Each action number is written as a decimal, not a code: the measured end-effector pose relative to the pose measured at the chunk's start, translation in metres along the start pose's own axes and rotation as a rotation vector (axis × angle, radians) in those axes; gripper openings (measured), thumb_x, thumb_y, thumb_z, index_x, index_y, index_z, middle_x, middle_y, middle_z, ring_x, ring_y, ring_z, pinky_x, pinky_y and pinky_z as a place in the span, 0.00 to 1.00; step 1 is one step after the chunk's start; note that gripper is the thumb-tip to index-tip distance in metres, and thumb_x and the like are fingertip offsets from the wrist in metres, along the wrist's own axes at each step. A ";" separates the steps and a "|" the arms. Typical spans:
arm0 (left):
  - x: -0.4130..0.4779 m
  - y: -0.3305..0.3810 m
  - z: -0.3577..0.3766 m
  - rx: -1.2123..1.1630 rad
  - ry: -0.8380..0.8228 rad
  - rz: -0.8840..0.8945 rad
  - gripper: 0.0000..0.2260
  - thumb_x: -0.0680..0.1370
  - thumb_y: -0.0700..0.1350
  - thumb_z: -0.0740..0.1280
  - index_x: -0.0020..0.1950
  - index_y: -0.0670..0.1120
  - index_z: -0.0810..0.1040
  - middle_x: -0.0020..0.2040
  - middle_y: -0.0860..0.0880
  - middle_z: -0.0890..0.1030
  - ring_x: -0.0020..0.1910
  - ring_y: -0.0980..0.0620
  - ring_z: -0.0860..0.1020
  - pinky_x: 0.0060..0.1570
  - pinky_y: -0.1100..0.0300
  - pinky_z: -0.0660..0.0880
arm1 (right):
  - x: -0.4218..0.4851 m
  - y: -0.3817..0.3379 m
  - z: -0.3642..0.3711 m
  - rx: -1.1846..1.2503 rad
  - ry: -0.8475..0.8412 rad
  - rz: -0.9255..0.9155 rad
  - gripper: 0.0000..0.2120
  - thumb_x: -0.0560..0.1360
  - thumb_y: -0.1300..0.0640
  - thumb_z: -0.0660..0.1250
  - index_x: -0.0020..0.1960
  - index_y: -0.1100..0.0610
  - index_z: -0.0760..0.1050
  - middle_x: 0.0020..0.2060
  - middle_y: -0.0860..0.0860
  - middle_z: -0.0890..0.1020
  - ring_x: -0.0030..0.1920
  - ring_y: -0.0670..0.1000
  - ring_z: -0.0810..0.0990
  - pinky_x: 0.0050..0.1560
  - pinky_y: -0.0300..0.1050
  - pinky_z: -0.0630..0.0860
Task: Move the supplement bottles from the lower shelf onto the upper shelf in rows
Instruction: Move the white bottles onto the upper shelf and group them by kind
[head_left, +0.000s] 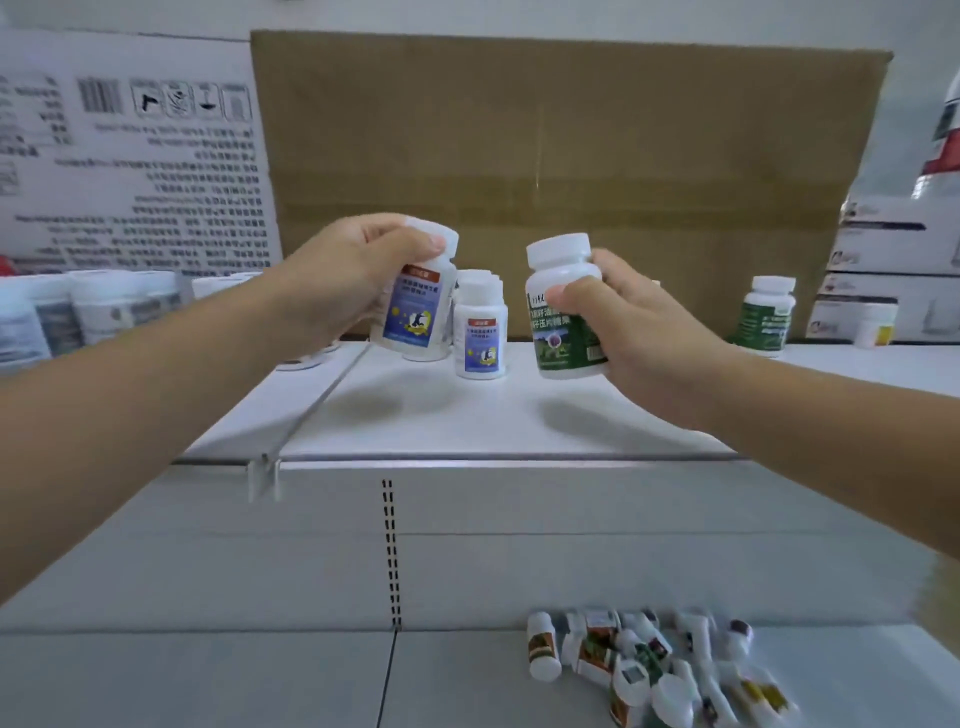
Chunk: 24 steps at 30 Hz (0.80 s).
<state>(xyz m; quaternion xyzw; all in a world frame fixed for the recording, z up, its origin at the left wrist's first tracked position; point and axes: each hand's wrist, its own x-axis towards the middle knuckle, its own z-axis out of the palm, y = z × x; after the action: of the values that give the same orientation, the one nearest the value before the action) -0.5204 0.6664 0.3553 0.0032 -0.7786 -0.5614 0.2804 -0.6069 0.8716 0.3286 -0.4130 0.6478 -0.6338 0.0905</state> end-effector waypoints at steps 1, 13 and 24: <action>0.008 -0.005 -0.003 0.028 0.005 -0.008 0.08 0.79 0.43 0.64 0.46 0.48 0.82 0.41 0.45 0.82 0.42 0.47 0.80 0.45 0.52 0.78 | 0.008 0.003 -0.003 -0.059 0.004 0.000 0.10 0.78 0.55 0.64 0.59 0.52 0.72 0.43 0.47 0.81 0.40 0.43 0.81 0.40 0.38 0.77; 0.037 -0.054 -0.019 0.433 0.051 0.119 0.13 0.71 0.50 0.75 0.53 0.48 0.81 0.47 0.44 0.84 0.43 0.48 0.80 0.49 0.43 0.80 | 0.046 0.045 -0.019 -0.254 -0.055 0.071 0.11 0.77 0.57 0.65 0.58 0.52 0.73 0.48 0.47 0.81 0.41 0.34 0.79 0.42 0.30 0.74; 0.036 -0.059 -0.031 0.476 0.069 0.161 0.19 0.63 0.40 0.81 0.50 0.48 0.78 0.41 0.53 0.82 0.37 0.58 0.80 0.42 0.63 0.79 | 0.050 0.050 -0.022 -0.183 -0.088 0.066 0.11 0.75 0.58 0.66 0.57 0.51 0.74 0.45 0.46 0.82 0.42 0.36 0.81 0.41 0.30 0.75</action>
<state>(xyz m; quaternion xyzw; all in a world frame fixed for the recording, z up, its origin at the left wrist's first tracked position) -0.5552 0.6059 0.3256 0.0263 -0.8766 -0.3378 0.3418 -0.6745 0.8484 0.3077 -0.4254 0.7116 -0.5499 0.1013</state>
